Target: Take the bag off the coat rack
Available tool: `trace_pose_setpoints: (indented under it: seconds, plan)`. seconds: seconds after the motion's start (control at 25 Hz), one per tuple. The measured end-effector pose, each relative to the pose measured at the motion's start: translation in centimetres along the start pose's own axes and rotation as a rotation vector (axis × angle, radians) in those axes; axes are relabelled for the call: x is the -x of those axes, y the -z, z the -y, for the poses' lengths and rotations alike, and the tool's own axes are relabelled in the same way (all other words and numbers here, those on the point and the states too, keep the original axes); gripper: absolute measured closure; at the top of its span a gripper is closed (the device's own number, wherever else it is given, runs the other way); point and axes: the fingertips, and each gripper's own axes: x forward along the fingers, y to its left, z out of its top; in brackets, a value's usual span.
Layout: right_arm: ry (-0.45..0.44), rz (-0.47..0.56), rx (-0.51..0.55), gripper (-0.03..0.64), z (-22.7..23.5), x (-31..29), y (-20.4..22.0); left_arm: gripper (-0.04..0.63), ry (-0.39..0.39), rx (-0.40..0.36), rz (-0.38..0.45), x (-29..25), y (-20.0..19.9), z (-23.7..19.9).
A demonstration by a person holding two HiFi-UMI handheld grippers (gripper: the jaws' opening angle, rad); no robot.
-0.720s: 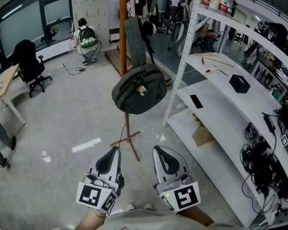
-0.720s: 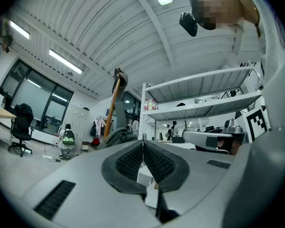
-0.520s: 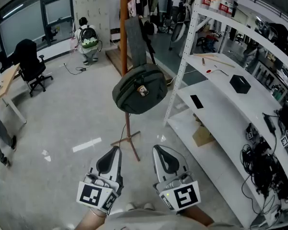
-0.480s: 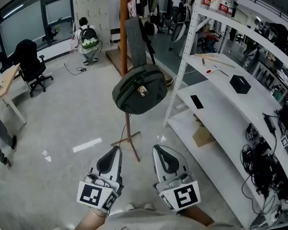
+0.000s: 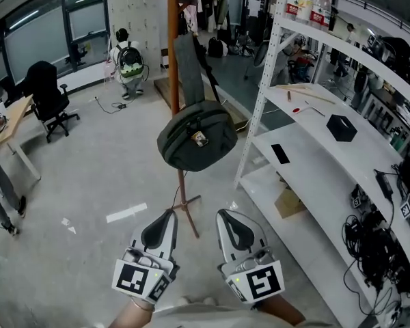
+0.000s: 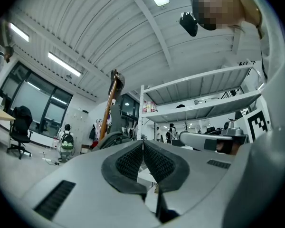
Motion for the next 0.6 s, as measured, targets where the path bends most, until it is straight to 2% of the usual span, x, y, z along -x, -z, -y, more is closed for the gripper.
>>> trace_pose_setpoints:
  seconds: [0.28, 0.6]
  plan:
    - [-0.044, 0.051, -0.014, 0.597, 2.1, -0.6, -0.8, 0.577, -0.037, -0.008, 0.007, -2.0, 0.3, 0.6]
    - [-0.077, 0.043, -0.010, 0.597, 3.8, -2.7, 0.6, 0.577, -0.061, 0.001, -0.020, -4.5, 1.8, 0.2]
